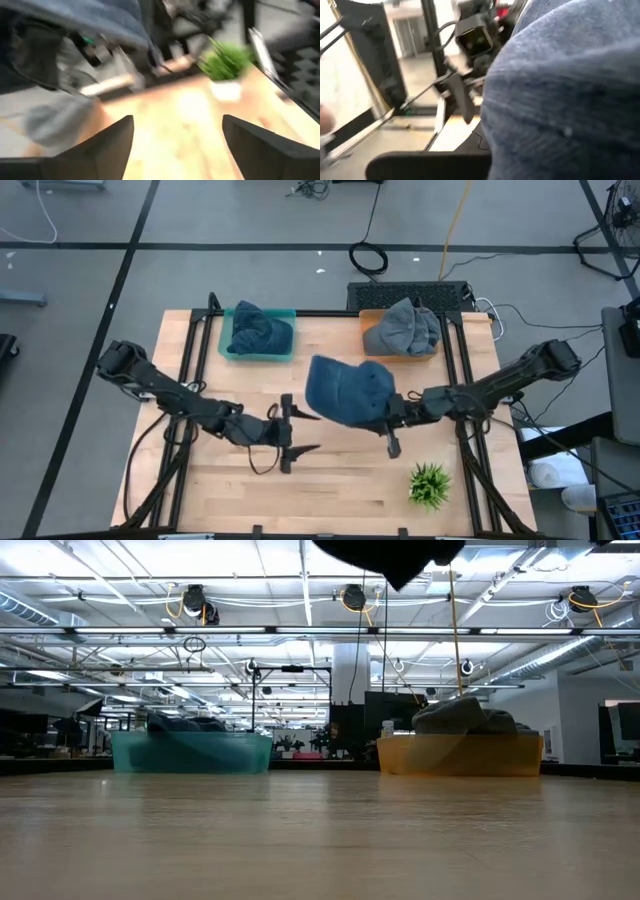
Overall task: Pick & Place hat
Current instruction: Put the dark blue cap into the blue bin
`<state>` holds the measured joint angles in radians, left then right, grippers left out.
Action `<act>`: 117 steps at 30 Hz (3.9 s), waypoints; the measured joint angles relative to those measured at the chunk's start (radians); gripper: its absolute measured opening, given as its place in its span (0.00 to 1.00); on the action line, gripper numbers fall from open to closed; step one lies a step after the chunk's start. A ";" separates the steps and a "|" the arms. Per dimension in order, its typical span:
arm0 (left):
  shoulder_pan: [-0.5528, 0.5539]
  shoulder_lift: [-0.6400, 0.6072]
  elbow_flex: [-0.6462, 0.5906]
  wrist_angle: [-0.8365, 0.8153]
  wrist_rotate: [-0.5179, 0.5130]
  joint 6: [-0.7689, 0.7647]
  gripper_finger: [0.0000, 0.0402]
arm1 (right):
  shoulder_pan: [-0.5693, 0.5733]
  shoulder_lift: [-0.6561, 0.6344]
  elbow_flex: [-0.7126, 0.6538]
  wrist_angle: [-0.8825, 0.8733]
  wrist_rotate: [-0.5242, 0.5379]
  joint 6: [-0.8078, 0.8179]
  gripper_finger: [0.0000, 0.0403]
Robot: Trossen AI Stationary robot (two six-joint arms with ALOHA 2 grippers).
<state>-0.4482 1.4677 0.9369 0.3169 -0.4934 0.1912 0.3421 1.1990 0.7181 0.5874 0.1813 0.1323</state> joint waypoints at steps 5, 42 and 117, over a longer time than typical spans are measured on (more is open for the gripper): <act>0.005 -0.058 0.000 -0.163 0.190 -0.084 0.84 | 0.039 -0.053 0.000 -0.226 -0.003 0.128 0.00; 0.401 -0.243 0.000 -0.284 1.067 -0.498 0.85 | 0.093 0.276 0.391 -0.458 -0.552 -0.251 0.00; 0.423 -0.151 0.000 0.163 1.752 -1.094 0.01 | 0.109 0.227 0.502 -0.678 -0.314 -0.058 0.20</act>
<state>-0.0250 1.3171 0.9367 0.4801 1.2589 -0.9028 0.4511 1.4261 1.2205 -0.0910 -0.1322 0.0739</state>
